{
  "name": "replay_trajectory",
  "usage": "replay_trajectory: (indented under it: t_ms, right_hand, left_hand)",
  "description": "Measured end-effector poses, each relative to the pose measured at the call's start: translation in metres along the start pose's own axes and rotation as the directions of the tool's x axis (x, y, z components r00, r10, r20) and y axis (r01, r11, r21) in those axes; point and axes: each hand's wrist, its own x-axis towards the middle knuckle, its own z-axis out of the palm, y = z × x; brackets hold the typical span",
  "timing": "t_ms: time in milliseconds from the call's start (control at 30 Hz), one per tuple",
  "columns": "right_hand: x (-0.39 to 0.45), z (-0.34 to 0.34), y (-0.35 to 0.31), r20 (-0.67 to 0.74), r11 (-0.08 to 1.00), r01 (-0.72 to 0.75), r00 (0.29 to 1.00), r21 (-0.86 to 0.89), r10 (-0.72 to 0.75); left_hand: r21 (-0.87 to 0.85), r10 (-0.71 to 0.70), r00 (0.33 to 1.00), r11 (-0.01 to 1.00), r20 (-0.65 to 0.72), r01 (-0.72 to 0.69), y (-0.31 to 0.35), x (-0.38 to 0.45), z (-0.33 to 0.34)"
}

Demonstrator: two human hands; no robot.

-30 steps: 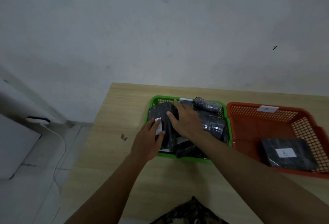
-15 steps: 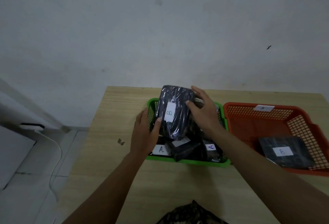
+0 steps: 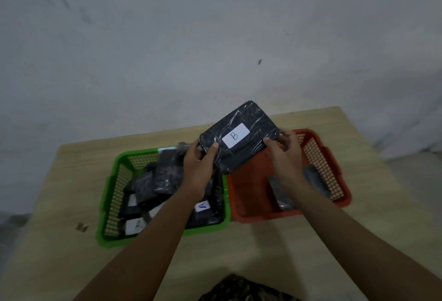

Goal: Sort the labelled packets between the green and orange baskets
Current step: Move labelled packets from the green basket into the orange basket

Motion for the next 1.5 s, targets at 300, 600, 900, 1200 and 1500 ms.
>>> replay_trajectory:
  t_ms: [300, 600, 900, 1200, 1500]
  right_hand:
    - [0.072, -0.162, 0.023, 0.056, 0.658, 0.155, 0.984, -0.737, -0.169]
    - [0.119, -0.201, 0.068, 0.022, 0.677, -0.128, 0.978, -0.724, 0.209]
    - [0.122, -0.205, 0.079, 0.059, 0.796, -0.191, 0.96, -0.574, 0.273]
    - [0.121, -0.204, 0.082, 0.004, 0.78, -0.171, 0.976, -0.603, 0.217]
    - [0.11, -0.176, 0.057, 0.209, 0.498, 0.287, 0.956, -0.818, -0.207]
  left_hand:
    - [0.321, 0.04, 0.998, 0.945, 0.058, -0.057, -0.045, 0.027, 0.116]
    - [0.481, -0.029, 0.996, 0.874, -0.089, 0.069, -0.09, 0.059, 0.161]
    - [0.556, -0.138, 0.983, 0.811, -0.121, 0.183, -0.114, 0.074, 0.178]
    - [0.685, -0.093, 0.992, 0.717, -0.088, 0.129, -0.117, 0.081, 0.206]
    - [0.814, 0.208, 0.971, 0.539, 0.117, -0.214, -0.075, 0.06, 0.161]
